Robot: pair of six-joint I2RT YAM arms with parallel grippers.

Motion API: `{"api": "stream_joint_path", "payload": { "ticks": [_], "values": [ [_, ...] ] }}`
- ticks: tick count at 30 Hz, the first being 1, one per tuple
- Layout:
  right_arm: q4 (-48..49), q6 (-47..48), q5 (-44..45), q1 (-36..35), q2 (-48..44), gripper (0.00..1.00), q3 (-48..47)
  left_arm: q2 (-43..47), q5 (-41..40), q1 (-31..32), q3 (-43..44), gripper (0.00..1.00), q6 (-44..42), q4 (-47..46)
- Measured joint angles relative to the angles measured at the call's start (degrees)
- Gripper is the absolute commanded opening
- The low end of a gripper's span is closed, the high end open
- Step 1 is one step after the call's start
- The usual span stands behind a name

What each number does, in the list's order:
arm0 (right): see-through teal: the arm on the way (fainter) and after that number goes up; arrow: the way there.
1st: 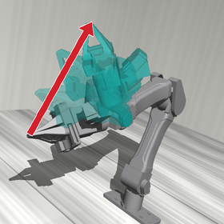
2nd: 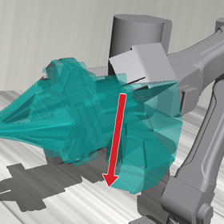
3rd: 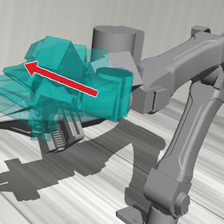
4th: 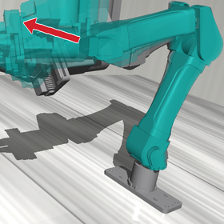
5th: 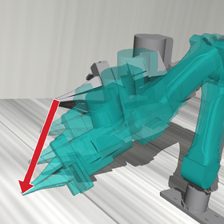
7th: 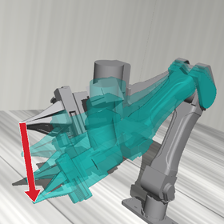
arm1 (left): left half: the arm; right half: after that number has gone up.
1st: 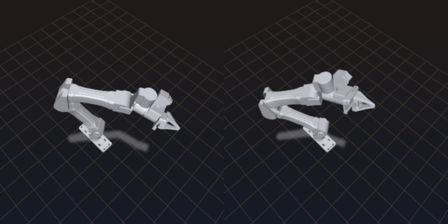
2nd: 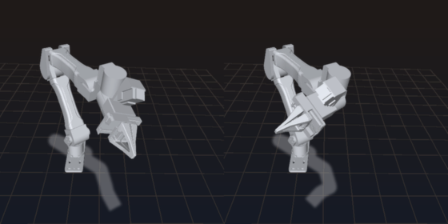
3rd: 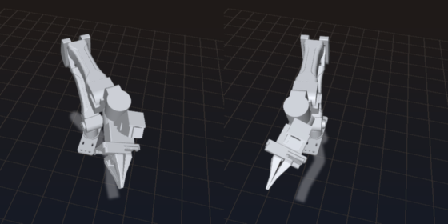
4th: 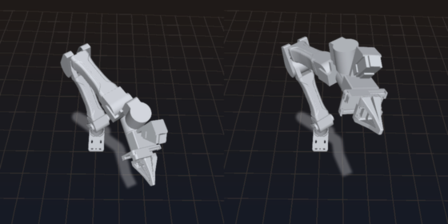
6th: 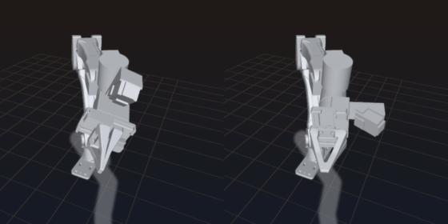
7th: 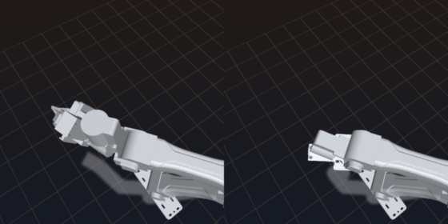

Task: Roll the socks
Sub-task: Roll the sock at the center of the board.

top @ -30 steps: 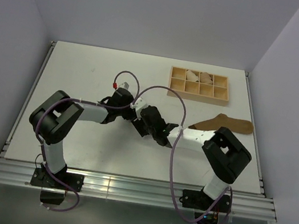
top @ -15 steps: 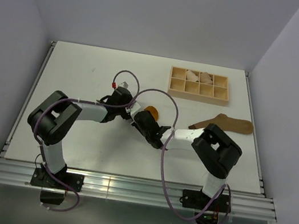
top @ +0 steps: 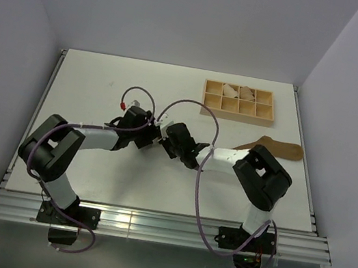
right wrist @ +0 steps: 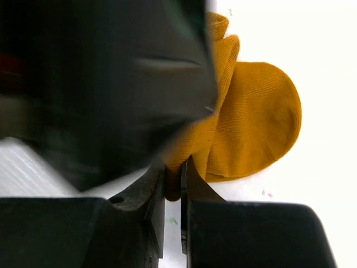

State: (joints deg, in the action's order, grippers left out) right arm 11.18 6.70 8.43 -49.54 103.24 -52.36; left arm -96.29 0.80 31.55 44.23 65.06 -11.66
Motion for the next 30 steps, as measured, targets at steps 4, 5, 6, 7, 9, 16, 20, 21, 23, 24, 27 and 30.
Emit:
{"api": "stream_joint_path", "payload": {
  "ticks": [4,5,6,7,9,16,20,21,23,24,27,30],
  "values": [
    [-2.1,-2.1,-7.7,3.0,1.1,0.00,-2.6,2.8,-0.1,-1.9,-2.9,0.77,1.2,-0.2],
    [-2.5,-2.7,-10.0,3.8,1.5,0.00,-3.3,3.5,-0.2,-2.2,-3.7,0.77,1.7,-0.4],
    [-2.8,-3.2,-12.3,4.8,1.9,0.00,-4.0,4.3,-0.4,-2.5,-4.6,0.77,1.9,-0.6],
    [-3.3,-3.7,-14.5,5.7,2.3,0.00,-4.6,5.0,-0.7,-2.8,-5.4,0.77,2.1,-0.7],
    [-4.8,-4.9,-18.5,7.3,3.0,0.00,-6.0,6.7,-1.0,-3.5,-7.0,0.77,2.2,-1.2],
    [-11.1,-8.4,-32.7,12.4,7.6,0.00,-13.0,8.9,-0.9,-4.9,-9.4,0.76,1.8,-4.4],
    [-15.8,-9.3,-38.8,14.2,10.7,0.00,-17.7,8.9,0.2,-4.9,-9.7,0.75,1.6,-7.6],
    [-16.8,-9.6,-40.4,14.5,11.6,0.00,-18.8,8.9,0.5,-5.0,-9.8,0.74,1.6,-8.5],
    [-17.6,-10.3,-42.8,14.9,12.7,0.00,-19.9,8.5,1.1,-4.9,-9.9,0.73,1.6,-9.8],
    [-17.8,-10.6,-44.3,15.2,13.3,0.00,-20.3,8.1,1.4,-4.9,-10.0,0.72,1.6,-10.5],
    [-18.4,-12.0,-47.7,16.3,14.6,0.01,-21.2,6.8,2.1,-4.9,-10.2,0.71,1.6,-11.9],
    [-18.9,-13.1,-50.8,17.5,15.9,0.02,-22.2,5.9,2.4,-4.9,-10.6,0.71,1.6,-12.6]
  ]
}}
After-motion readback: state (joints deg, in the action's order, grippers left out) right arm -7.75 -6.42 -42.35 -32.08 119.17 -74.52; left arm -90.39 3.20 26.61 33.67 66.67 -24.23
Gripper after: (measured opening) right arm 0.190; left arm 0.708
